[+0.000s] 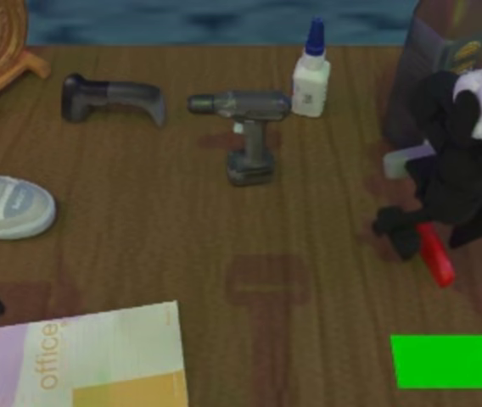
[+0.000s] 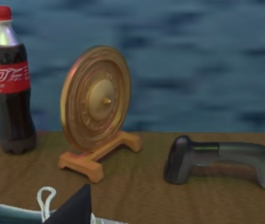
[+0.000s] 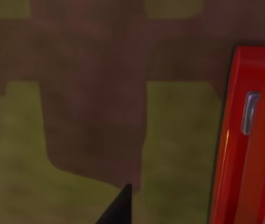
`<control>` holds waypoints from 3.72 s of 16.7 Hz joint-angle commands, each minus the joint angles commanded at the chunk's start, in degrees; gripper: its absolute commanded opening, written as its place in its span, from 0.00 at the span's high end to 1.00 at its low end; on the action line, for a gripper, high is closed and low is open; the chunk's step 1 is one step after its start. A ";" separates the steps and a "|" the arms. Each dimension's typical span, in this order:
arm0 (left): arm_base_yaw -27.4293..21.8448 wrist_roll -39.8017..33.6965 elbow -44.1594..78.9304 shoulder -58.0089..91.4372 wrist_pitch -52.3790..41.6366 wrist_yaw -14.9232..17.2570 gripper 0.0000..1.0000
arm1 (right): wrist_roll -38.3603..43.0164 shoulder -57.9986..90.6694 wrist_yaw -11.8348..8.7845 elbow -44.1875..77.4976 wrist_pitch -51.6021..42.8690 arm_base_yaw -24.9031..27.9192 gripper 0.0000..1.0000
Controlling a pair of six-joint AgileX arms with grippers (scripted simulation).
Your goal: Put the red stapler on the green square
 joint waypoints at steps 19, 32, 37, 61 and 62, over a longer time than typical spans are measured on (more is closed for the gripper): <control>0.00 0.00 0.00 0.00 0.00 0.00 0.00 | 0.15 -0.85 0.01 1.76 -2.34 -0.19 1.00; 0.00 0.00 0.00 0.00 0.00 0.00 0.00 | -0.14 -7.84 -0.06 12.04 -20.01 0.03 1.00; 0.00 0.00 0.00 0.00 0.00 0.00 0.00 | 8.80 -9.32 -0.03 10.87 -20.61 1.17 1.00; 0.00 0.00 0.00 0.00 0.00 0.00 0.00 | 115.56 -36.69 0.21 -15.55 -20.91 10.51 1.00; 0.00 0.00 0.00 0.00 0.00 0.00 0.00 | 115.56 -36.69 0.21 -15.55 -20.91 10.51 1.00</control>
